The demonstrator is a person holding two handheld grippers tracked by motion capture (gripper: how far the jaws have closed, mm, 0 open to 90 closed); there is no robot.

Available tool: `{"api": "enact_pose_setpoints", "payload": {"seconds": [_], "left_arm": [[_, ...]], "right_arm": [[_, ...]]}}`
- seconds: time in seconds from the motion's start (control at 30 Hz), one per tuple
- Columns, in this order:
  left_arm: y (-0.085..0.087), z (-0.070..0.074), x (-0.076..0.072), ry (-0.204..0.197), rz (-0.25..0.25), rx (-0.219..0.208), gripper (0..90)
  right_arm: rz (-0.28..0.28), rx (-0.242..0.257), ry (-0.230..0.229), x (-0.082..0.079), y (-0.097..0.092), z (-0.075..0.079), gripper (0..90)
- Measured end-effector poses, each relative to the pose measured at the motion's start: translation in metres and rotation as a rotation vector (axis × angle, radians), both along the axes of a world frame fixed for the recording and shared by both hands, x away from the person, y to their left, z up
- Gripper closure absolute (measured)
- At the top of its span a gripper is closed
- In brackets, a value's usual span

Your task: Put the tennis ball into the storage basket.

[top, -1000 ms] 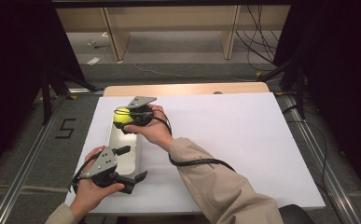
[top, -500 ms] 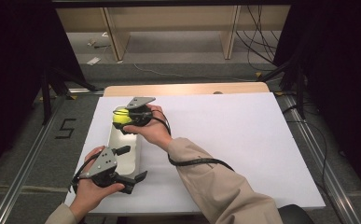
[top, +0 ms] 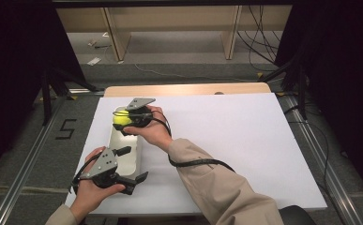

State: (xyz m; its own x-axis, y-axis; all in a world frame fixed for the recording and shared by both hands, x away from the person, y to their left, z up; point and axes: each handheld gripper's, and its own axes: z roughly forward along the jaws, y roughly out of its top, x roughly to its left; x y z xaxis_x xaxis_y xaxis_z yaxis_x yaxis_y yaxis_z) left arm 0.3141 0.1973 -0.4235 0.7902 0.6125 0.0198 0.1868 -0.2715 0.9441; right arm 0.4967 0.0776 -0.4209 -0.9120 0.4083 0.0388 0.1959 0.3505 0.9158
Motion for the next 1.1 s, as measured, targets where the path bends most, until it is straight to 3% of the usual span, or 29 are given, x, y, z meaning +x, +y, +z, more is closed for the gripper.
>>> {"api": "enact_pose_setpoints", "payload": {"seconds": [1.1], "left_arm": [[-0.0003, 0.0, -0.0002, -0.001, 0.0, 0.001, 0.0]], "right_arm": [[0.011, -0.031, 0.024, 0.0012, 0.0008, -0.0082, 27.1]]}}
